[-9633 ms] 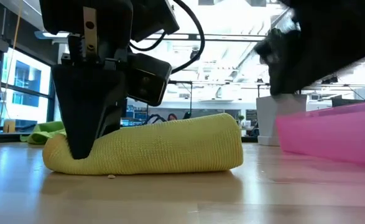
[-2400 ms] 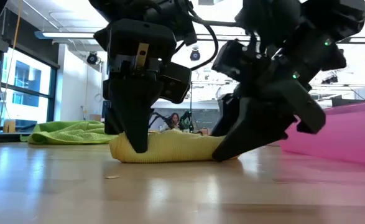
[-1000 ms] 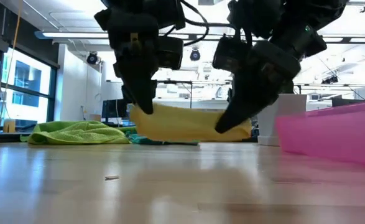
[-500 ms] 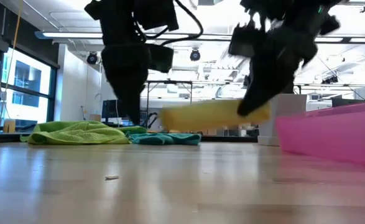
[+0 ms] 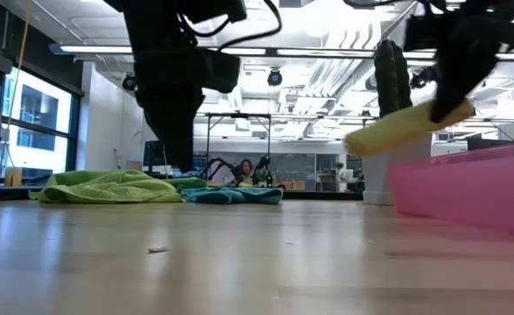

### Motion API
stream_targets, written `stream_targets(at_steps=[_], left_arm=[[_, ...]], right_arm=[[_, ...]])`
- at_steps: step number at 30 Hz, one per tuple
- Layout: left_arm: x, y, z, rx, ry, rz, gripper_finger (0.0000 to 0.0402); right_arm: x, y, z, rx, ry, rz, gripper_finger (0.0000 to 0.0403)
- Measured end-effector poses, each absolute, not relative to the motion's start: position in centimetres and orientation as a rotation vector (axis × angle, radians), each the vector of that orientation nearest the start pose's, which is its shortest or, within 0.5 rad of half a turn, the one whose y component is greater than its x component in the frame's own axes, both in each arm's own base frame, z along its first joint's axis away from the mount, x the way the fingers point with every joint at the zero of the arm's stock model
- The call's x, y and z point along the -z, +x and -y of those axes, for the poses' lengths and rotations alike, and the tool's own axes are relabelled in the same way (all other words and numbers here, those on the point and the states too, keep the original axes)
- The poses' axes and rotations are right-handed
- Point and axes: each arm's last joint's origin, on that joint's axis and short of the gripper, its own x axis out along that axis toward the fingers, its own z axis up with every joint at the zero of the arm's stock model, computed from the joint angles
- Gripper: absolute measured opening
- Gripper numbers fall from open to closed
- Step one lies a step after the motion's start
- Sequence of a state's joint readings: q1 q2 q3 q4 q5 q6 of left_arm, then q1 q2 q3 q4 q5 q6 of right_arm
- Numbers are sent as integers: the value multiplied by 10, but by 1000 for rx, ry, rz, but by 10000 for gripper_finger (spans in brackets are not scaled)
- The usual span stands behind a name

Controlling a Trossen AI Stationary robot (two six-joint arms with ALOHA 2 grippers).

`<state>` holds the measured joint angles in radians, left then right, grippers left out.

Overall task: Roll microfiber towels into tight, uniform cylinder then place into a basket
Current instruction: Put the yellow microfiber towel into the pink bin

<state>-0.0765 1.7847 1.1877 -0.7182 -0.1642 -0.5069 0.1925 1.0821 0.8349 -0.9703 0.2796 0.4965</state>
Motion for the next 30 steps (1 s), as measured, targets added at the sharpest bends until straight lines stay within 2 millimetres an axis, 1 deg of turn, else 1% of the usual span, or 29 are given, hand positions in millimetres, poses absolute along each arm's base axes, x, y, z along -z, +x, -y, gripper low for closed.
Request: stream_targets(at_steps=[4, 6, 9, 14, 18, 20, 22, 25, 27, 30], left_arm=[[-183, 342, 28, -473, -298, -1141, 145], [-184, 346, 31, -473, -306, -1094, 145], [-186, 351, 35, -451, -317, -1038, 145], [-189, 356, 37, -424, -304, -974, 145], [-191, 360, 34, -398, -270, -947, 145], [-192, 360, 32, -401, -269, -945, 145], [-192, 360, 30, -407, -273, -945, 145], [-191, 361, 28, -413, -275, -945, 145], [-191, 361, 27, -413, -275, -945, 145], [-191, 361, 27, -414, -275, -946, 145]], right_arm=[[-248, 159, -23, 446, 195, -1210, 3], [-248, 153, -22, 470, 213, -1243, 3], [-247, 148, -23, 446, 243, -1320, 3], [-243, 149, -24, 425, 259, -1378, 3], [-236, 157, -25, 458, 222, -1403, 3], [-227, 161, -26, 458, 209, -1404, 3], [-213, 165, -26, 444, 198, -1410, 3], [-195, 165, -26, 463, 172, -1407, 3], [-189, 164, -24, 492, 142, -1386, 3], [-182, 164, -24, 476, 132, -1353, 3]])
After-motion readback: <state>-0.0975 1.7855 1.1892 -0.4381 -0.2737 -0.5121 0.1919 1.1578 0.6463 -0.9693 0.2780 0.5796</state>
